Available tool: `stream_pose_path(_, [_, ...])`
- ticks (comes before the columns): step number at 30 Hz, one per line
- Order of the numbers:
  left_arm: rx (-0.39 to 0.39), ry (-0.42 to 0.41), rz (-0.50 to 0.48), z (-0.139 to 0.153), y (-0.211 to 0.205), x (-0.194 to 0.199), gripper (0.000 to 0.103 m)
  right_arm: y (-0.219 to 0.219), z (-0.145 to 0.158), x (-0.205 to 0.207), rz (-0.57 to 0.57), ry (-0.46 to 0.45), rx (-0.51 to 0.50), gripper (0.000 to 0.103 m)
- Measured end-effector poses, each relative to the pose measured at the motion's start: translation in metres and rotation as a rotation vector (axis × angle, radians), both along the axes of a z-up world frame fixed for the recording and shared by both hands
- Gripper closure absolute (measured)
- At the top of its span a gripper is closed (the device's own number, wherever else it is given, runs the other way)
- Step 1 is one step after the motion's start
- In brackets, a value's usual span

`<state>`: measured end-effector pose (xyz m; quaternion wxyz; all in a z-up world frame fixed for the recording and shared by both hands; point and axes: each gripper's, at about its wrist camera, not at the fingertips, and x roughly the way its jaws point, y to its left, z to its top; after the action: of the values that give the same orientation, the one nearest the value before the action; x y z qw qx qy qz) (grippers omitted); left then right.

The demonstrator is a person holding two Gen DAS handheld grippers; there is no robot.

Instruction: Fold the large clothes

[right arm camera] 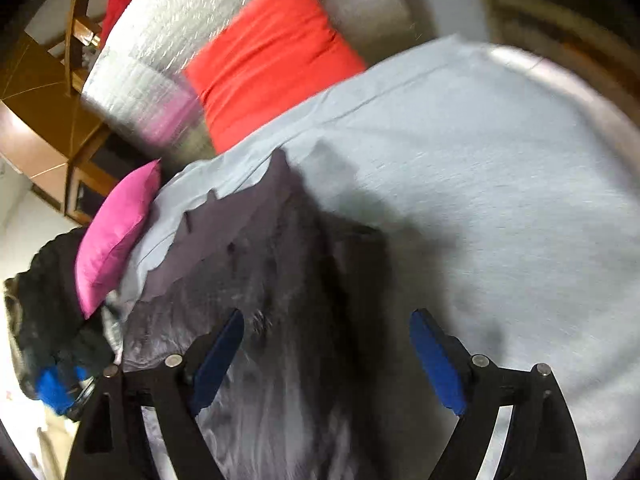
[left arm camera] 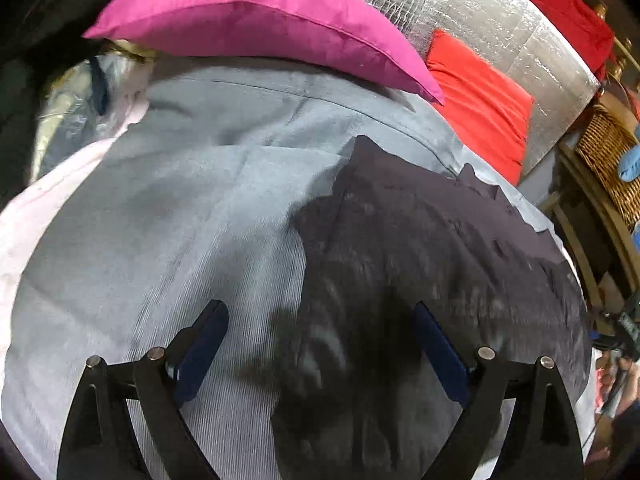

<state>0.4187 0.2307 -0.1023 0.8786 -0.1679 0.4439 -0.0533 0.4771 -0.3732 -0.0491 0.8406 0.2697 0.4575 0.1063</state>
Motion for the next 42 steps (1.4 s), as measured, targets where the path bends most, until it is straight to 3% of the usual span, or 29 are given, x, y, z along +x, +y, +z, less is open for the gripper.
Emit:
stream_pose_path(3, [-0.02, 0.038, -0.046, -0.009, -0.007, 0.016, 0.01, 0.019, -0.021, 0.016, 0.06, 0.07, -0.023, 0.021])
stream_pose_path(4, [-0.007, 0.047, -0.057, -0.011, -0.011, 0.019, 0.014, 0.021, -0.023, 0.018, 0.069, 0.068, -0.038, 0.051])
stream_pose_path(5, [0.008, 0.044, -0.081, -0.012, -0.017, 0.023, 0.047, 0.028, -0.017, 0.021, 0.094, 0.049, -0.058, 0.075])
stream_pose_path(6, [0.002, 0.056, -0.106, -0.013, -0.022, 0.024, 0.064, 0.034, -0.006, 0.018, 0.101, 0.019, -0.096, 0.081])
stream_pose_path(8, [0.065, 0.031, -0.099, -0.008, -0.033, 0.021, 0.07, 0.049, 0.017, 0.01, 0.13, -0.058, -0.215, 0.088])
stream_pose_path(10, [0.089, 0.038, -0.101, -0.017, -0.037, 0.023, 0.071, 0.044, 0.008, 0.008, 0.108, -0.05, -0.243, 0.087])
stream_pose_path(12, [0.106, 0.05, -0.082, -0.02, -0.038, 0.026, 0.07, 0.038, -0.029, 0.012, 0.063, 0.018, -0.215, 0.085])
stream_pose_path(15, [0.241, 0.025, -0.063, 0.0, -0.052, 0.019, 0.065, 0.037, -0.026, 0.004, 0.03, -0.022, -0.186, 0.077])
stream_pose_path(16, [0.285, -0.002, -0.056, 0.01, -0.056, 0.012, 0.065, 0.033, -0.021, 0.003, 0.014, -0.007, -0.174, 0.068])
stream_pose_path(17, [0.333, -0.034, -0.036, 0.02, -0.058, 0.004, 0.061, 0.03, -0.015, -0.001, -0.002, -0.002, -0.191, 0.055])
stream_pose_path(19, [0.421, -0.12, 0.025, 0.043, -0.058, -0.015, 0.045, 0.028, 0.006, -0.009, -0.047, -0.038, -0.277, 0.042])
stream_pose_path(20, [0.445, -0.163, 0.053, 0.053, -0.061, -0.025, 0.032, 0.033, 0.018, -0.018, -0.074, -0.083, -0.334, 0.042])
stream_pose_path(21, [0.456, -0.197, 0.068, 0.061, -0.065, -0.032, 0.026, 0.037, 0.033, -0.026, -0.09, -0.129, -0.366, 0.041])
stream_pose_path(23, [0.471, -0.244, 0.053, 0.072, -0.082, -0.043, 0.025, 0.049, 0.051, -0.037, -0.079, -0.19, -0.369, 0.033])
stream_pose_path(26, [0.489, -0.24, -0.003, 0.07, -0.112, -0.052, 0.025, 0.092, 0.064, -0.055, 0.022, -0.266, -0.424, 0.033])
stream_pose_path(28, [0.497, -0.207, -0.03, 0.055, -0.131, -0.051, 0.025, 0.123, 0.056, -0.057, 0.078, -0.277, -0.511, 0.032])
stream_pose_path(31, [0.505, -0.093, 0.0, 0.021, -0.136, -0.048, 0.025, 0.152, 0.007, -0.054, 0.123, -0.161, -0.762, 0.032])
stream_pose_path(32, [0.482, -0.066, 0.002, 0.009, -0.133, -0.048, 0.024, 0.149, -0.008, -0.054, 0.135, -0.146, -0.776, 0.032])
stream_pose_path(35, [0.464, -0.093, 0.017, 0.001, -0.125, -0.053, 0.023, 0.134, -0.011, -0.057, 0.071, -0.147, -0.692, 0.031])
stream_pose_path(42, [0.436, -0.065, 0.022, 0.011, -0.118, -0.054, 0.023, 0.131, -0.001, -0.06, 0.048, -0.138, -0.654, 0.029])
